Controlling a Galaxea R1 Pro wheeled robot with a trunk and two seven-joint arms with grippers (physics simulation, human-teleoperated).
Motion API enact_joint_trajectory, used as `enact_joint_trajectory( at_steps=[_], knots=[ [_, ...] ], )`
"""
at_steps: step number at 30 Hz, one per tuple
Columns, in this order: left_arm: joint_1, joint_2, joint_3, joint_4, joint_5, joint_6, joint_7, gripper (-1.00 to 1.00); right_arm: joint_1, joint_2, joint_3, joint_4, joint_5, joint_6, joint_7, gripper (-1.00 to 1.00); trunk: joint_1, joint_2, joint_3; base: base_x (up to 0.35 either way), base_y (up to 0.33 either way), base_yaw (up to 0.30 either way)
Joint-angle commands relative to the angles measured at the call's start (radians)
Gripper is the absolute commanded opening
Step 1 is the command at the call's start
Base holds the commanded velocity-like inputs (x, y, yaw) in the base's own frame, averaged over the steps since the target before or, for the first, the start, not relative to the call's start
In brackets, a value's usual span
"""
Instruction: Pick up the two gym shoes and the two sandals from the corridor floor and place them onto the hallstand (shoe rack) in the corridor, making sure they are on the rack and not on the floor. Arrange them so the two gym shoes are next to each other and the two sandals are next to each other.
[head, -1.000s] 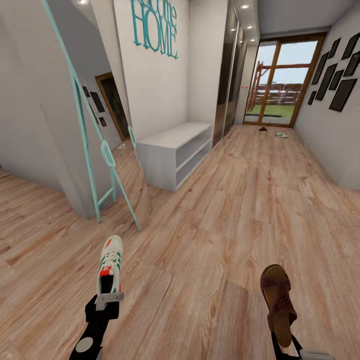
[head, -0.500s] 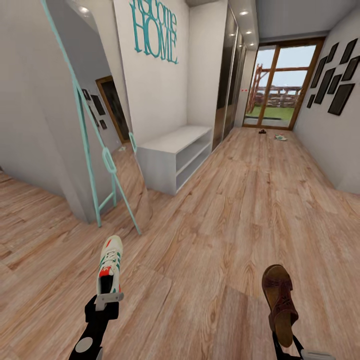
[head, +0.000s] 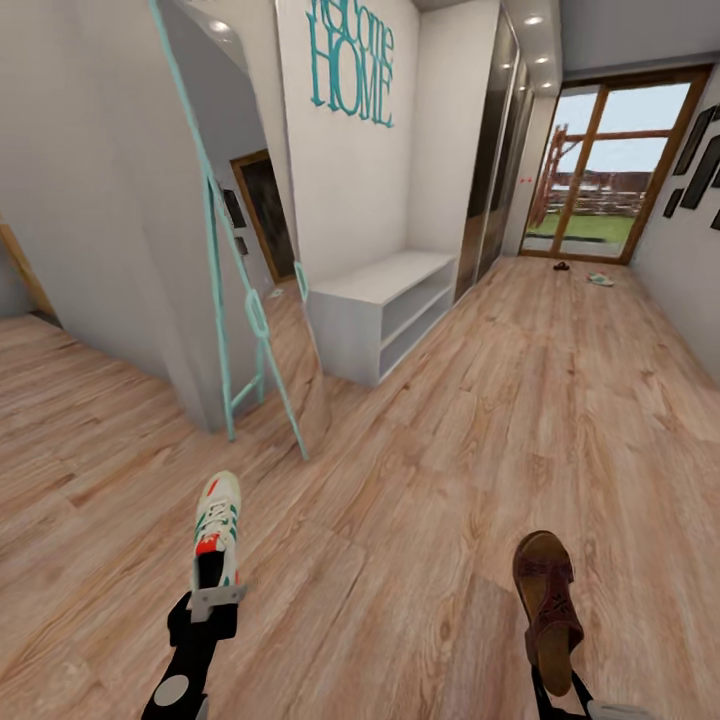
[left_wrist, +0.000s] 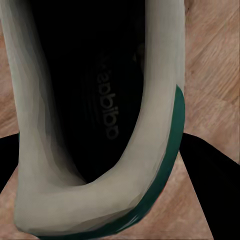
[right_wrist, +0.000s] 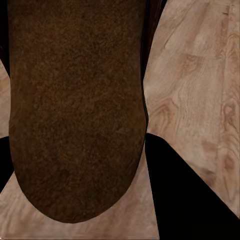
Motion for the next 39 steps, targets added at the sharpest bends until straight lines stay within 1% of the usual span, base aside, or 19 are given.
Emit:
enact_joint_trajectory(
  at_steps=[1, 6, 11, 16, 28, 33, 39],
  knots=[
    [-0.001, -0.001, 0.001, 0.001, -0.009, -0.002, 0.013, -1.00, 0.000, 0.001, -0.003, 0.000, -0.010, -0.001, 0.013, -1.00, -0.001, 0.000, -0.001, -0.324, 0.078, 0.275],
    [-0.001, -0.001, 0.001, 0.002, -0.008, -0.001, 0.017, -1.00, -0.001, 0.001, -0.003, 0.017, -0.010, -0.001, 0.013, -1.00, -0.001, 0.000, -0.004, -0.330, 0.095, 0.275],
    [-0.001, -0.001, 0.006, 0.034, -0.007, -0.002, 0.017, -1.00, -0.001, 0.001, -0.002, 0.027, -0.010, -0.001, 0.014, -1.00, -0.001, 0.000, -0.007, -0.333, 0.101, 0.273],
    [-0.001, -0.001, 0.007, 0.041, -0.007, -0.003, 0.016, -1.00, -0.001, 0.001, -0.002, 0.028, -0.010, -0.001, 0.014, -1.00, -0.001, 0.000, -0.010, -0.333, 0.100, 0.273],
    [-0.001, -0.001, 0.007, 0.042, -0.007, -0.007, 0.018, -1.00, -0.001, 0.001, -0.001, 0.028, -0.010, -0.001, 0.014, -1.00, -0.001, 0.000, -0.015, -0.325, 0.010, 0.269],
    [-0.001, -0.001, 0.008, 0.042, -0.007, -0.008, 0.018, -1.00, -0.001, -0.001, -0.002, 0.027, -0.010, -0.001, 0.014, -1.00, -0.001, 0.000, -0.015, -0.212, 0.000, 0.081],
    [-0.001, -0.001, 0.008, 0.042, -0.007, -0.007, 0.018, -1.00, -0.001, -0.002, -0.002, 0.024, -0.010, -0.001, 0.014, -1.00, -0.001, 0.000, -0.015, -0.033, 0.000, 0.008]
  ],
)
